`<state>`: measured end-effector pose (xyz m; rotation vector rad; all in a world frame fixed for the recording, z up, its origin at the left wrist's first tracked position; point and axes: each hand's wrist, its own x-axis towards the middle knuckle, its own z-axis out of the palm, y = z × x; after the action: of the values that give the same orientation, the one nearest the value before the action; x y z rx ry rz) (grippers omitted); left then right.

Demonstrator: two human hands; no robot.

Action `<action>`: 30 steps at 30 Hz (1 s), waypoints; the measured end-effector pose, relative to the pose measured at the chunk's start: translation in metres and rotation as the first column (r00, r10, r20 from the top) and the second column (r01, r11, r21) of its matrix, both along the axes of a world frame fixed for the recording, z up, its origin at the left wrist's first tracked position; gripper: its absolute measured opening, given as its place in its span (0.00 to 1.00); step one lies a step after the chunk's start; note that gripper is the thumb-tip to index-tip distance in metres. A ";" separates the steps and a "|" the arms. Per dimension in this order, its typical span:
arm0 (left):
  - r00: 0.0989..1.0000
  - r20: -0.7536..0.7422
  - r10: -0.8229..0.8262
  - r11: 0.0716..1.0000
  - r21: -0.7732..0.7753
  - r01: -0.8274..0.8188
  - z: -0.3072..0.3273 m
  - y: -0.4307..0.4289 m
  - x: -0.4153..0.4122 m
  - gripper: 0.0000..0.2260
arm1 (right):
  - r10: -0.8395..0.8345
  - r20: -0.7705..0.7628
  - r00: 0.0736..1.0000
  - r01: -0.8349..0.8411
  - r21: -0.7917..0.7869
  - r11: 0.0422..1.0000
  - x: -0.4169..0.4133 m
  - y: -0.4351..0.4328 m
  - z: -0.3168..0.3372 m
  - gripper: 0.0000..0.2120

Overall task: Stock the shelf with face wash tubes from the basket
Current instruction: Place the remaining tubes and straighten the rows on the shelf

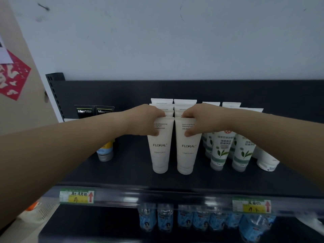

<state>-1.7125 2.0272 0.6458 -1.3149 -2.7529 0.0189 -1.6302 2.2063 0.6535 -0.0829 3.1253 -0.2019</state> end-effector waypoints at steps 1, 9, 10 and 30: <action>1.000 0.003 -0.002 1.000 0.005 0.002 0.001 0.000 0.000 0.16 | 0.002 -0.015 1.000 -0.002 -0.004 1.000 -0.001 0.001 0.000 0.16; 0.994 0.106 0.029 0.992 0.122 -0.042 0.015 -0.006 0.003 0.14 | 0.009 -0.066 0.998 -0.012 -0.042 0.999 -0.004 -0.003 0.019 0.17; 0.994 0.105 0.038 0.989 0.135 -0.052 0.017 -0.007 0.003 0.13 | 0.004 -0.074 0.997 -0.007 -0.036 0.999 -0.005 -0.005 0.021 0.18; 0.954 -0.077 0.289 0.940 0.211 -0.268 0.037 -0.092 -0.011 0.17 | 0.164 -0.287 0.944 -0.172 -0.002 0.985 -0.053 -0.080 0.046 0.21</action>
<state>-1.7234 1.9351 0.6826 -0.8435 -2.7404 -0.1570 -1.6830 2.1265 0.6996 -0.4151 3.3766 -0.2505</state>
